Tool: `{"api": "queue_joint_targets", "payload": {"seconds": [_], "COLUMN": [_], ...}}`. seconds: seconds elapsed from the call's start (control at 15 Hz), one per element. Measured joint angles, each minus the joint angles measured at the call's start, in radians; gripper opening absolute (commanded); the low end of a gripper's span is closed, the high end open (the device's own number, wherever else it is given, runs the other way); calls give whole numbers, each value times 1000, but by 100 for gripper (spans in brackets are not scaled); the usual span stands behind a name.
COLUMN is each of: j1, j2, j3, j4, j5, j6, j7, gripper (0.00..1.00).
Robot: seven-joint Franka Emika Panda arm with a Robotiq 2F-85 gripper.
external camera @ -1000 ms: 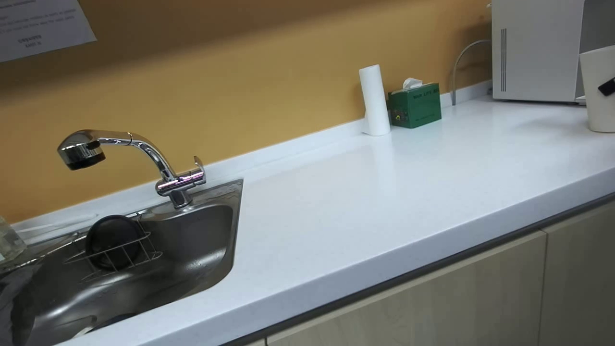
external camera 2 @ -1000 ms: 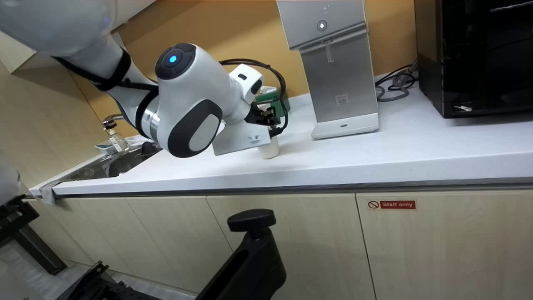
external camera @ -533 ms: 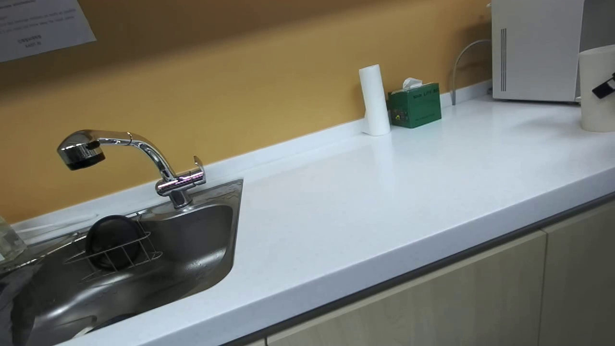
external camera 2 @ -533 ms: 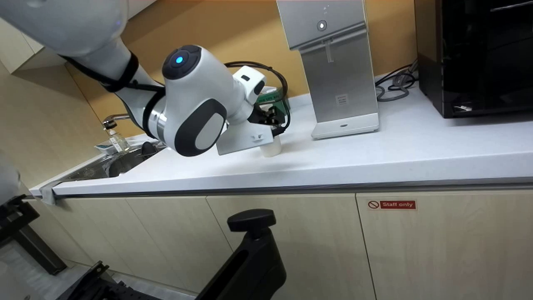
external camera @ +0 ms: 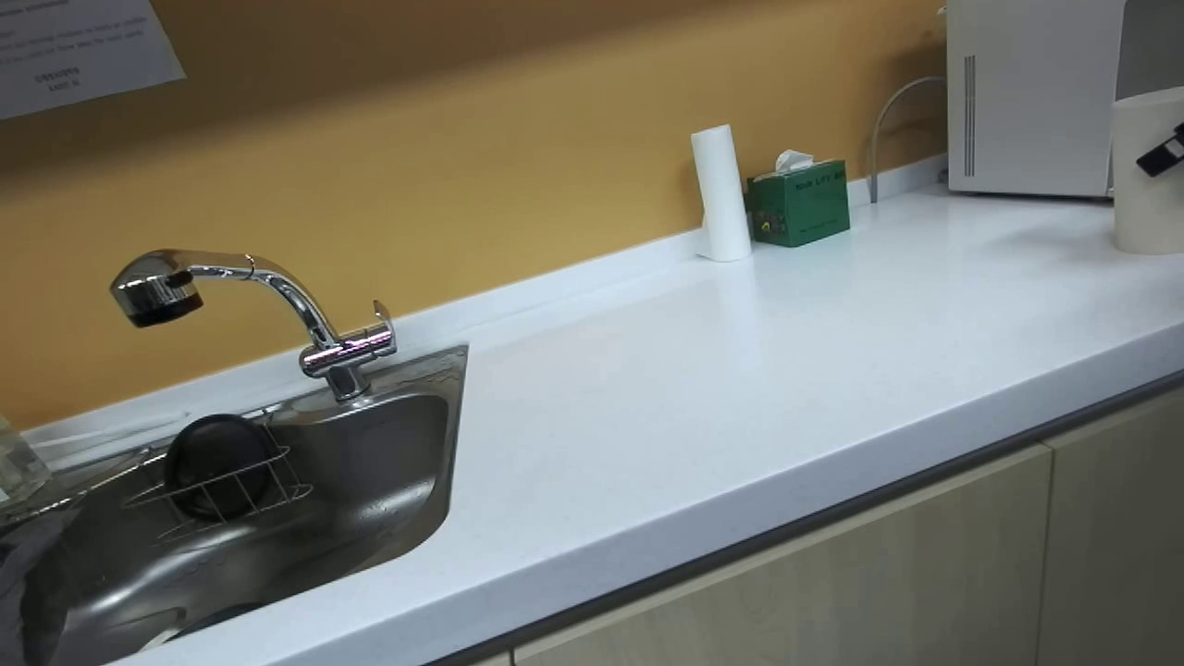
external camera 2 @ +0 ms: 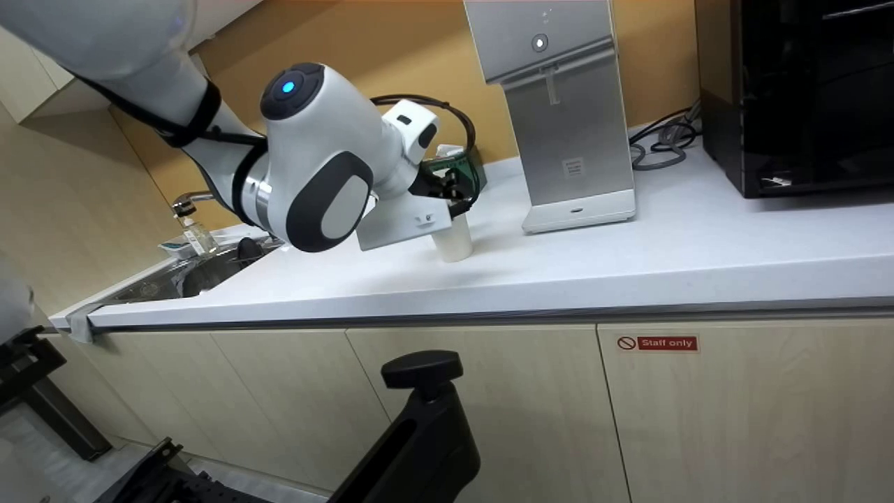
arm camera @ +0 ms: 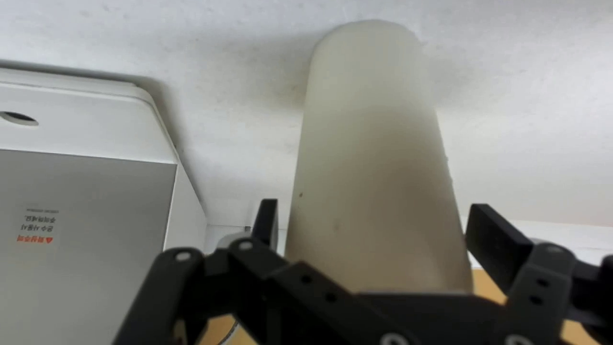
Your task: Pick up the white cup from the coffee maker and put it on the white kitchen countertop
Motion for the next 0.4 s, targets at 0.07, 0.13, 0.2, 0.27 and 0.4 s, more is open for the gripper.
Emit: {"api": "queue_joint_targets", "payload": {"seconds": [0.07, 0.13, 0.2, 0.27, 0.4], "j1": [-13, -30, -47, -65, -100], "j2": [-11, -26, -41, -62, -102], "j3": [19, 39, 59, 70, 100], "j4": [-1, -1, 0, 5, 7], "j5": [13, 25, 40, 21, 57], "j6": [0, 0, 0, 0, 0], "j7": [0, 0, 0, 22, 35], "gripper": [100, 100, 100, 100, 100]}}
